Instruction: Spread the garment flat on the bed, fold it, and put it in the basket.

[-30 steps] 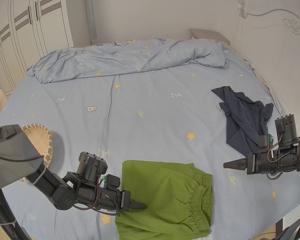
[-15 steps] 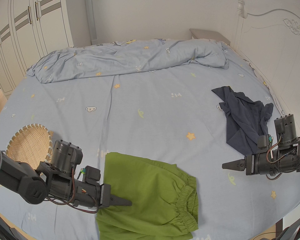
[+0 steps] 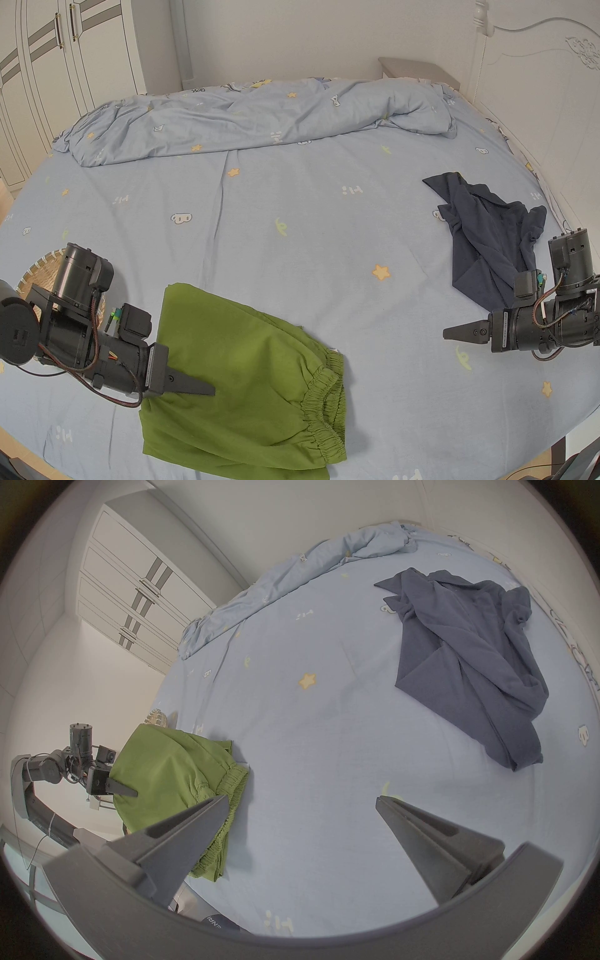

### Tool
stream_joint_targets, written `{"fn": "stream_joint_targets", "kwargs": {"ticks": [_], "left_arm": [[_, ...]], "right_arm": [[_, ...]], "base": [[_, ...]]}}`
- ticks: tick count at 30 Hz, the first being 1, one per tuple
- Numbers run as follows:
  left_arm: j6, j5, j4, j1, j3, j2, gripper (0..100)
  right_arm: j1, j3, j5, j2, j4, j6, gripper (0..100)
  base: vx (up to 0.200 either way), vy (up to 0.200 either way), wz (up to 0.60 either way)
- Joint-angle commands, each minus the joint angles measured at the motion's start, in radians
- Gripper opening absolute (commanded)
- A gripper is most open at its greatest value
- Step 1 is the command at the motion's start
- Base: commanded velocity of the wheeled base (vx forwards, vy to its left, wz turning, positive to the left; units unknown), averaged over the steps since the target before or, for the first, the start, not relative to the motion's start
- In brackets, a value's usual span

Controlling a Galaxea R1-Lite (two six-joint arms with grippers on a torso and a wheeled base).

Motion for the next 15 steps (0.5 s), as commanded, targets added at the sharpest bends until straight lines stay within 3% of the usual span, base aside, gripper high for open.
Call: {"fn": "stream_joint_targets", "kwargs": {"ticks": [1, 11, 15], "left_arm": [[0.023, 0.008, 0.029, -0.004, -0.008, -0.031, 0], [0.023, 0.094, 0.032, -0.07, 0.001, -0.023, 0], [0.014, 0.163, 0.032, -0.123, 0.007, -0.014, 0]], "right_arm": [[0.01, 0.001, 0.0, -0.004, 0.0, 0.001, 100], [0.01, 0.001, 0.0, -0.007, 0.0, 0.001, 100], [0.01, 0.001, 0.0, -0.013, 0.0, -0.001, 100]], "base": [[0.0, 0.2, 0.0], [0.0, 0.2, 0.0], [0.0, 0.2, 0.0]]}}
